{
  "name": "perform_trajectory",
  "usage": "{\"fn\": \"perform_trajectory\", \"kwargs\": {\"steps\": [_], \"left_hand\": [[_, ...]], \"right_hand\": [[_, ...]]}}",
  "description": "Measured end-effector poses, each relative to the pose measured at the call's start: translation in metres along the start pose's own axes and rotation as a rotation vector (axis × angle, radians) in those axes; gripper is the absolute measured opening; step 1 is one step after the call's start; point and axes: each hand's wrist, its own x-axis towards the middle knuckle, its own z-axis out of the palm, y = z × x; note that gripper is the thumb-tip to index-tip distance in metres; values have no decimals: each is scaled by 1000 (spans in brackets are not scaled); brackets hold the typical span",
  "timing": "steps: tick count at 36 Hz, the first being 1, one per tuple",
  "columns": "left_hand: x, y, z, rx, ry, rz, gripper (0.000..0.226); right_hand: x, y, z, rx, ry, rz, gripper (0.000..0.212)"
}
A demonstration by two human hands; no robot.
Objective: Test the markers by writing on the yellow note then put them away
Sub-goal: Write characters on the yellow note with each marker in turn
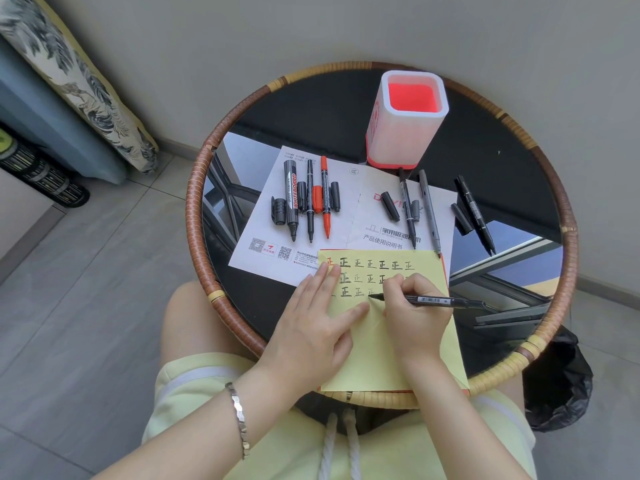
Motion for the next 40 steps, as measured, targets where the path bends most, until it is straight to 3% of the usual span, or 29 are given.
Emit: {"fn": "perform_trajectory", "kwargs": {"steps": [4, 14, 23, 32, 36, 40], "left_hand": [[1, 0, 1, 2, -1, -1, 40], [1, 0, 0, 4, -3, -3, 40], [1, -1, 0, -8, -9, -7, 39], [1, -1, 0, -16, -13, -15, 38], [0, -2, 0, -6, -15, -14, 38], [1, -2, 0, -17, -14, -9, 38]], "right_hand": [[-1, 0, 1, -32, -9, -13, 51], [1, -2, 1, -41, 103, -48, 39], [11, -14, -12, 130, 101, 220, 29], [69, -62, -31, 28, -313, 227, 10], [98, -84, -24, -447, -508, 62, 31], [117, -83, 1, -744, -701, 52, 33]]}}
